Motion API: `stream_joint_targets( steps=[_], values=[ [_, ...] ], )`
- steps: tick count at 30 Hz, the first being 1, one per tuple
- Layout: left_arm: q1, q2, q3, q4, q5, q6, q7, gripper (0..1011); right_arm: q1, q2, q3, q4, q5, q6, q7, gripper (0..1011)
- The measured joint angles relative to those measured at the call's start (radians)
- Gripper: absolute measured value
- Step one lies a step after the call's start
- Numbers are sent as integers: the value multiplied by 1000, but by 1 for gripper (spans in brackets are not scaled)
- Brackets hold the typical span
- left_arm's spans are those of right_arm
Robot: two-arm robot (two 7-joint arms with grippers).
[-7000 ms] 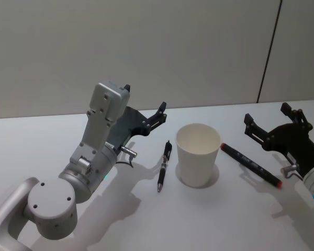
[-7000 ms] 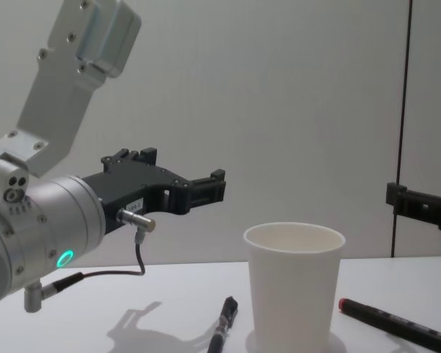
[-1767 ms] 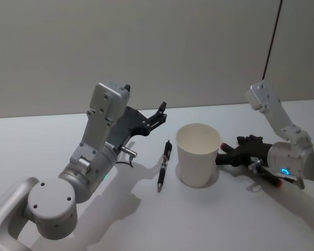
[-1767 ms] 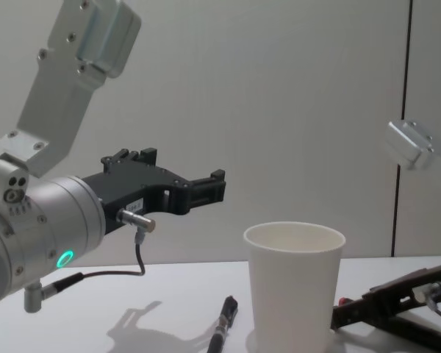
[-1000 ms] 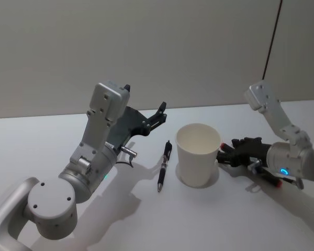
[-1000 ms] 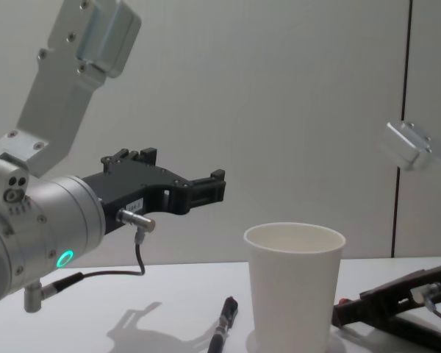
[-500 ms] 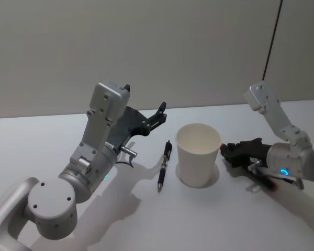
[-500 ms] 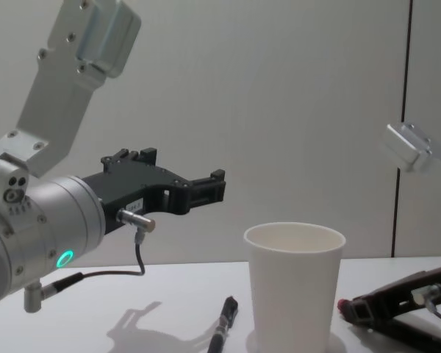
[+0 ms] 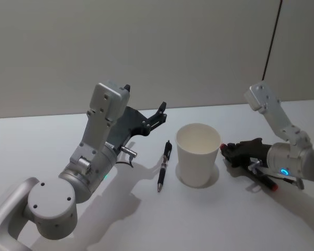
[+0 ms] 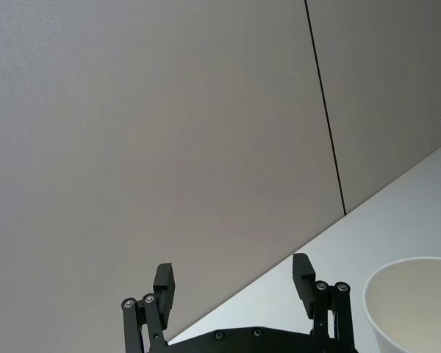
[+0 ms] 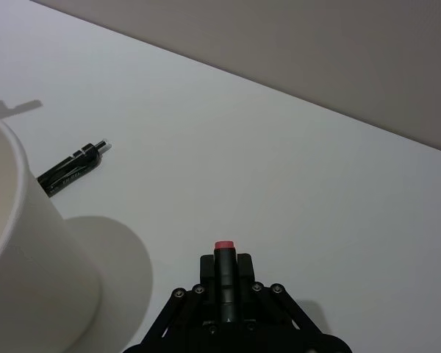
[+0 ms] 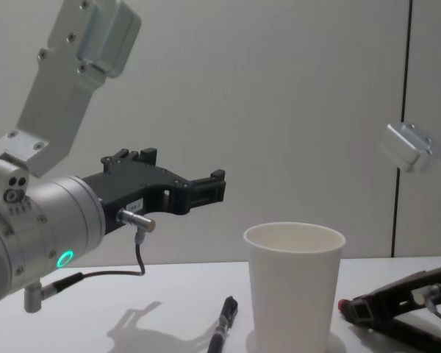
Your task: Place the pen into the pen holder.
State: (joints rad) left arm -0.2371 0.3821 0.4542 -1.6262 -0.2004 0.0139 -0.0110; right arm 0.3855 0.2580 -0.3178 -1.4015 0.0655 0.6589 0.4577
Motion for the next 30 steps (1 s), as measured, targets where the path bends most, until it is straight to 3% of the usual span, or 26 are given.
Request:
stream_joint_targets(
  steps=[14, 30],
  values=[
    [0, 0, 0, 0, 0, 0, 0, 1001, 1, 0, 1, -12, -3, -17, -15, 166],
    [0, 0, 0, 0, 0, 0, 0, 1001, -2, 2, 17, -102, 13, -112, -95, 166]
  ],
)
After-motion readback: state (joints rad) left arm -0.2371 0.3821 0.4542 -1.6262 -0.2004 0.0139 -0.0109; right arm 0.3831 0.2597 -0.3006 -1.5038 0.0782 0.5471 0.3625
